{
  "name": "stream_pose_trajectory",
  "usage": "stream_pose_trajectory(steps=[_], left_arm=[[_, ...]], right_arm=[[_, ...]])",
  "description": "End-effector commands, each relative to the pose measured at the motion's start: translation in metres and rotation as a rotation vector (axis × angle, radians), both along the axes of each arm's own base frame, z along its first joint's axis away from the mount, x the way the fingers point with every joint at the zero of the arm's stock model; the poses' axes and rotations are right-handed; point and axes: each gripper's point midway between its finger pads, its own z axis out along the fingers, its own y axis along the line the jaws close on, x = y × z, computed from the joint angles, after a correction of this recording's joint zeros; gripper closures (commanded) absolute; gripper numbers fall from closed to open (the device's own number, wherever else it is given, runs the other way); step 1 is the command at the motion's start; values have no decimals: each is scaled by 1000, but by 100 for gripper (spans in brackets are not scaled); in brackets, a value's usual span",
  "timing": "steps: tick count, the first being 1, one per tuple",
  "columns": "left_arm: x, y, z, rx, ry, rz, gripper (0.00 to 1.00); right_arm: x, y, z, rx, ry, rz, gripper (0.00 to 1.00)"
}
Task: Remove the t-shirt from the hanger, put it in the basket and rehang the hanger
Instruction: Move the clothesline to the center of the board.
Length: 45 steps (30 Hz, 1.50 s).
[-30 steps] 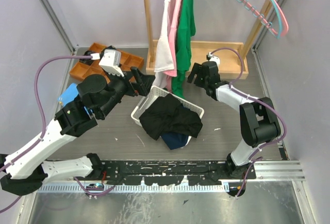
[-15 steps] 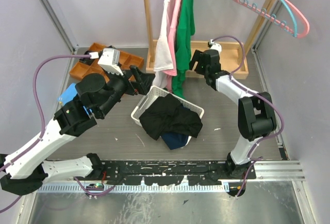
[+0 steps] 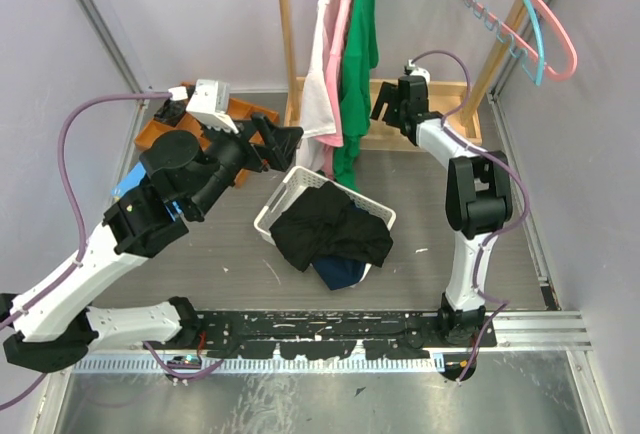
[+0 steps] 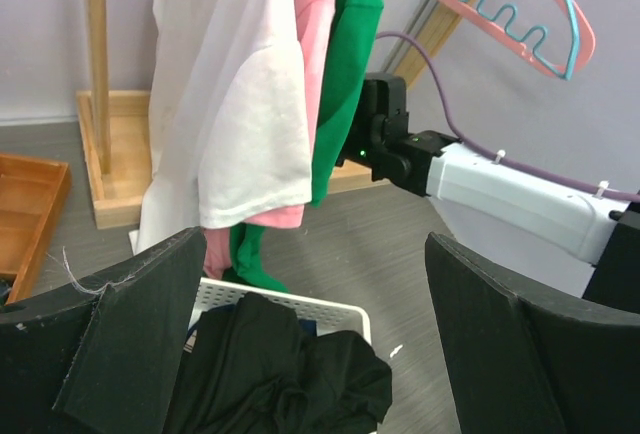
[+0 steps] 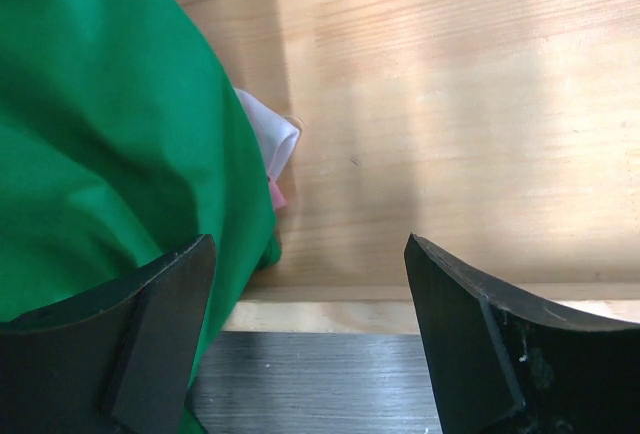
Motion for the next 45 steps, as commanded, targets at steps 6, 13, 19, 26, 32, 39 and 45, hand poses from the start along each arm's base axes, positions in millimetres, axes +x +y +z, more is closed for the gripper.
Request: stream_pose_trajectory(steps=[6, 13, 19, 26, 32, 39, 45], left_arm=[[2, 3, 33, -49, -72, 15, 2], [2, 5, 32, -48, -77, 20, 2], [1, 6, 33, -50, -80, 18, 2], [-1, 9, 32, -47, -81, 14, 2], [-3, 11, 34, -44, -87, 16, 2], [-4, 12, 35, -43, -91, 12, 2], [-6, 16, 36, -47, -96, 15, 2]], right_arm=[[4, 5, -8, -47, 91, 62, 17], [-7, 9, -31, -44, 197, 97, 17], [-11, 8, -45, -61, 277, 103, 16], [-7, 6, -52, -83, 315, 98, 16], [-4, 2, -50, -105, 313, 78, 16], [-3, 3, -55, -127, 353, 77, 16], [-11, 6, -64, -144, 395, 97, 16]])
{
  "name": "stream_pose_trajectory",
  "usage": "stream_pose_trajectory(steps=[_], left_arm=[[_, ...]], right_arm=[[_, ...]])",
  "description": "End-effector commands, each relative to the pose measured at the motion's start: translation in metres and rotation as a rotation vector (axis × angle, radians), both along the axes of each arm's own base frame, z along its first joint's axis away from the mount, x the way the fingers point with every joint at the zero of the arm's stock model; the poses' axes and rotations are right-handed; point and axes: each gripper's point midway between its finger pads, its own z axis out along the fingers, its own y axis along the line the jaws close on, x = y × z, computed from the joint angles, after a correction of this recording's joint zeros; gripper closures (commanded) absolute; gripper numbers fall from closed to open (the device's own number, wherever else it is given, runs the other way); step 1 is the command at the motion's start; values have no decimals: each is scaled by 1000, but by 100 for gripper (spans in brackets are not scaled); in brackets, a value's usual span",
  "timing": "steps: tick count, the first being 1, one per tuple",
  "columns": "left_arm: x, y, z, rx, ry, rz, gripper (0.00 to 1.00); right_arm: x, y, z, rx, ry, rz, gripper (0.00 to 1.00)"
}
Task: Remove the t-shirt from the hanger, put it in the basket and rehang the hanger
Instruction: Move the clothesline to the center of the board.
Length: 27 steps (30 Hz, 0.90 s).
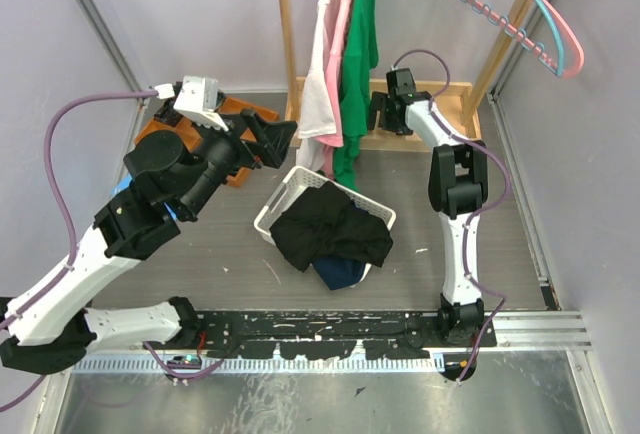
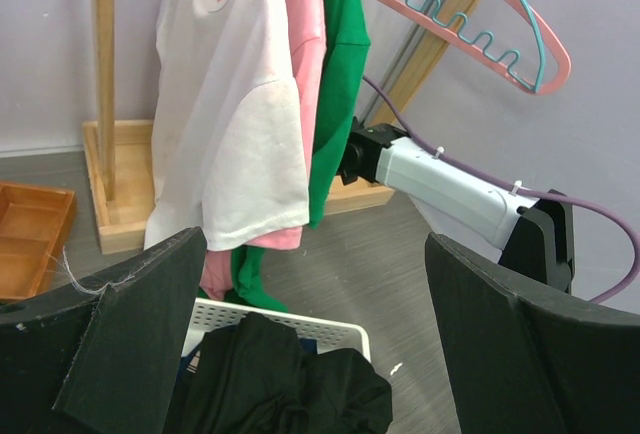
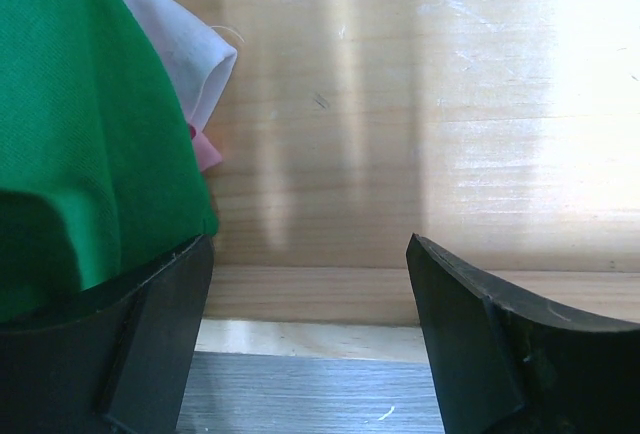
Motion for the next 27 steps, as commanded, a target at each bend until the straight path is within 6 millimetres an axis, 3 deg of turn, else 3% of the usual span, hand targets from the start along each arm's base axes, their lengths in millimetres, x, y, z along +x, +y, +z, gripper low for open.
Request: stream_pose_trajectory(steps=[1, 12, 22, 27], left_arm=[[-3, 9, 11, -26, -33, 12, 2], [-6, 15, 12, -28, -40, 19, 2], [-10, 22, 11, -28, -41, 20, 2], [-11, 24, 11, -32, -43, 21, 2]], right_arm=[[-12, 6, 2, -24, 47, 24, 16], [-45, 20, -14, -52, 143, 76, 15], [-67, 18, -30, -64, 249, 93, 12], [-89, 19, -40, -50, 339, 113, 11]])
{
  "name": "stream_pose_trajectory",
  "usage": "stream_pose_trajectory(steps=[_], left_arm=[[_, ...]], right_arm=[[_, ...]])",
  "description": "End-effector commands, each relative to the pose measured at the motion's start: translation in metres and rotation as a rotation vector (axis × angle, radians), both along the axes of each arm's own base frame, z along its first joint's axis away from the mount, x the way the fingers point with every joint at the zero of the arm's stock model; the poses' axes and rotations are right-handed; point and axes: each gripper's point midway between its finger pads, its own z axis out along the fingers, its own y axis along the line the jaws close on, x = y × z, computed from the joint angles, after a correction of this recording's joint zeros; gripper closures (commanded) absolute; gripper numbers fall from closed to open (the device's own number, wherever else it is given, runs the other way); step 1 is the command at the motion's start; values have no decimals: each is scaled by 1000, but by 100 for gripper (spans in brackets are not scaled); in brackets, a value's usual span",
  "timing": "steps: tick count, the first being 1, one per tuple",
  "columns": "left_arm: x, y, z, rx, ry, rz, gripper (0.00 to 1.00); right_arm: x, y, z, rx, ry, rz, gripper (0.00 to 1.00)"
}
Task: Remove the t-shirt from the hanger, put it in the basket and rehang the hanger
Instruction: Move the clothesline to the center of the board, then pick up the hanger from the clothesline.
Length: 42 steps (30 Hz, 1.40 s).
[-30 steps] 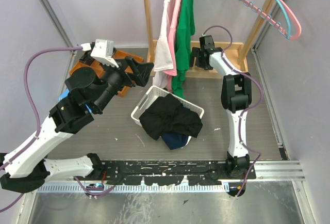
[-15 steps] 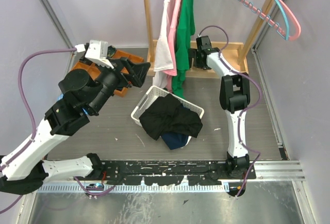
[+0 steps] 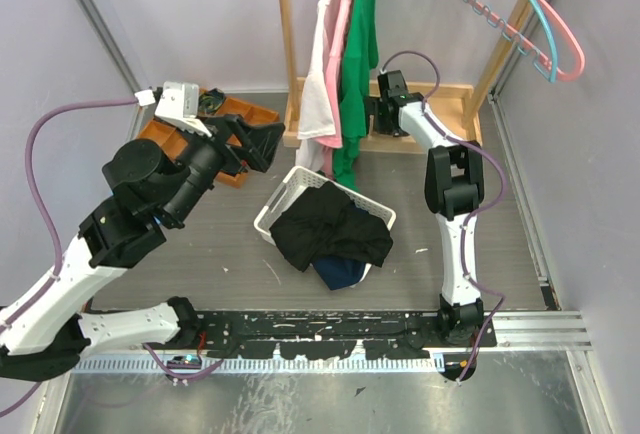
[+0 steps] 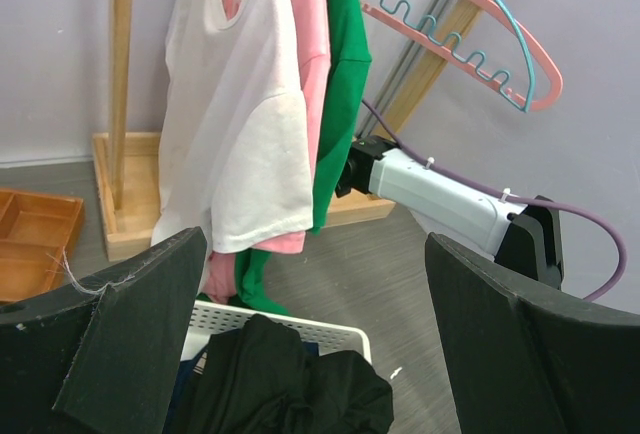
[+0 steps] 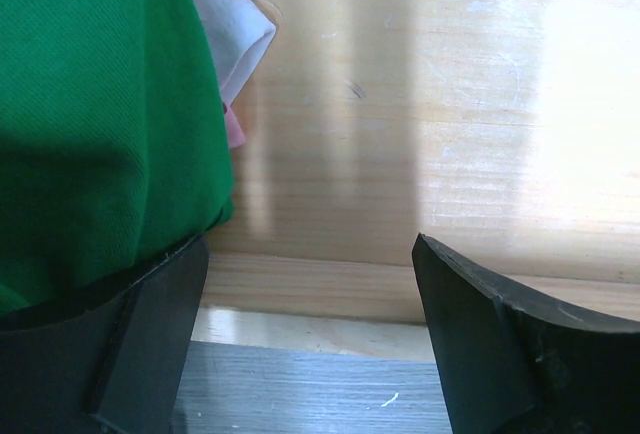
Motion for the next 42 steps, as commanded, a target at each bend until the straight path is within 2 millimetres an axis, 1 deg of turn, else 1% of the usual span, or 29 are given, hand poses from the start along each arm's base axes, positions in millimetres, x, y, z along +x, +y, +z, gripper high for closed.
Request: stream_pose_trajectory(steps=[1, 5, 9, 14, 16, 17, 20, 26, 27, 28, 30, 32, 34, 36, 39, 40, 42], left_arm=[[-1, 6, 3, -10, -16, 15, 2], [-2, 5, 1, -8, -15, 9, 2], [-2, 5, 1, -11, -16, 6, 2], [-3, 6, 0, -15, -17, 2, 2], [-3, 6, 0, -16, -18, 2, 2], [-3, 6, 1, -16, -19, 2, 2], [-3, 5, 1, -18, -21, -1, 2], [-4, 1, 2, -16, -23, -15, 2], [-3, 1, 3, -15, -24, -15, 2], [-4, 1, 3, -18, -25, -17, 2], [-4, 2, 4, -17, -28, -16, 2], [-3, 2, 5, -15, -32, -12, 2], [-2, 2, 6, -10, -36, -9, 2], [-1, -1, 7, -3, -34, -8, 2], [1, -6, 8, 16, -22, -19, 2], [2, -8, 8, 29, -15, -21, 2], [2, -12, 11, 47, -8, -33, 2]], right_arm=[[-81, 7, -36, 13, 330, 29, 10], [-98, 5, -43, 14, 380, 26, 10], [-102, 3, -40, 11, 365, 21, 10], [-97, 3, -28, 3, 329, 15, 10], [-89, 2, -20, -4, 294, 7, 10], [-82, 1, -14, -3, 261, 2, 9], [-60, 1, 11, -8, 161, -12, 9], [-10, -1, 76, 7, -52, -53, 8], [-4, -2, 85, 11, -78, -59, 8], [2, -2, 100, 20, -115, -68, 8], [6, -6, 118, 25, -158, -81, 8], [2, -8, 133, 26, -191, -90, 8], [-7, -11, 147, 36, -222, -93, 8], [-20, -12, 165, 60, -263, -90, 7], [-42, -11, 192, 110, -326, -74, 0], [-51, -9, 216, 142, -381, -59, 0], [-69, -4, 245, 211, -448, -28, 0]])
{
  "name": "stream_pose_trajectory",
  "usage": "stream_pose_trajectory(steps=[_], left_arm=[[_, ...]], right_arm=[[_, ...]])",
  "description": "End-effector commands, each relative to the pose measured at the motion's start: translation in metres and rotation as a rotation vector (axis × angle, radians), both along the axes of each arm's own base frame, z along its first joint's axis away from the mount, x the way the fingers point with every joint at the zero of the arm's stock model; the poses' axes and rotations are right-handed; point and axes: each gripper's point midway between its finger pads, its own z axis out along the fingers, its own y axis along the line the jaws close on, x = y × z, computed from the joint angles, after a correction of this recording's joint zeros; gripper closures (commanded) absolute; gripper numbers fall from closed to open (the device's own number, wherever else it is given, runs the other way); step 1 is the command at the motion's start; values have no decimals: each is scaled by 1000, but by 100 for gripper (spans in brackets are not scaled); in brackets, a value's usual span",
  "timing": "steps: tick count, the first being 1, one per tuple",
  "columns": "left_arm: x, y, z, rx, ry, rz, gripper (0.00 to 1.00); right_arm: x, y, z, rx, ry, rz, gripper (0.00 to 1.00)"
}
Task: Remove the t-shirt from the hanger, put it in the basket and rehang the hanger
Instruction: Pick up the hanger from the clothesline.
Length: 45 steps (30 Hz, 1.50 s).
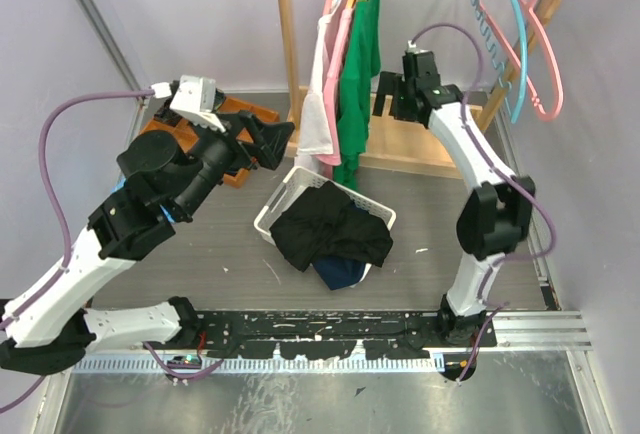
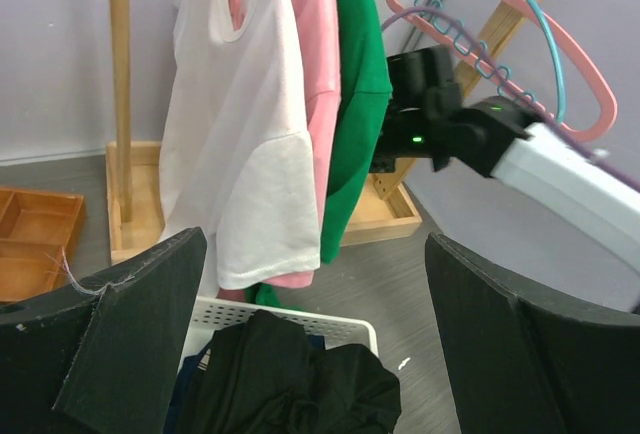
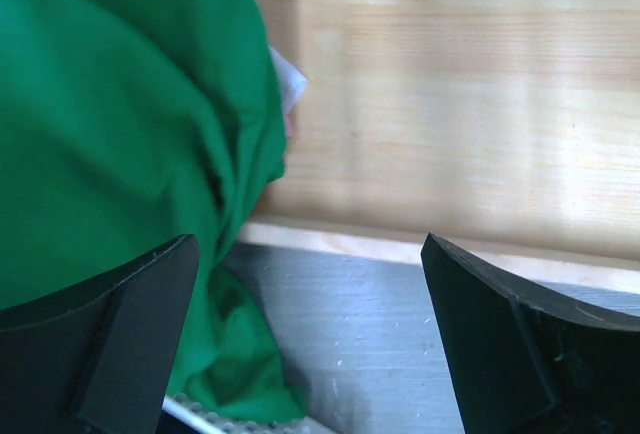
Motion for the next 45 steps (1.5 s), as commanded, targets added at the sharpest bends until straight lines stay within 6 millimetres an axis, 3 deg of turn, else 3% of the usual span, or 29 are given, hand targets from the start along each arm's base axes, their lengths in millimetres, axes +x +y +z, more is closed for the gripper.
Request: stream_pose_trajectory(steps=[1, 4, 10, 15, 20, 30, 40, 45], left_arm=[[-1, -6, 19, 15, -19, -31, 2], [-5, -12, 26, 23, -38, -71, 2], [-8, -5, 35, -41, -67, -57, 2], [-7, 2, 28, -47, -4, -27, 2], [-5, 1, 21, -68, 30, -17, 2], [0, -10, 3, -7, 106, -18, 2], [-15, -14, -3, 43, 158, -102, 2], [-20, -15, -12, 23, 165, -123, 2]], right_arm=[[-27, 15, 121, 177, -322, 67, 0], [-62, 21, 165, 292, -443, 104, 0], [-123, 18, 227, 381, -549, 130, 0], [-149, -3, 269, 350, -638, 77, 0], [-152, 0, 302, 347, -686, 113, 0], [-156, 22, 338, 339, -718, 155, 7], [-148, 82, 335, 296, -670, 133, 13], [-138, 85, 333, 258, -674, 63, 16]])
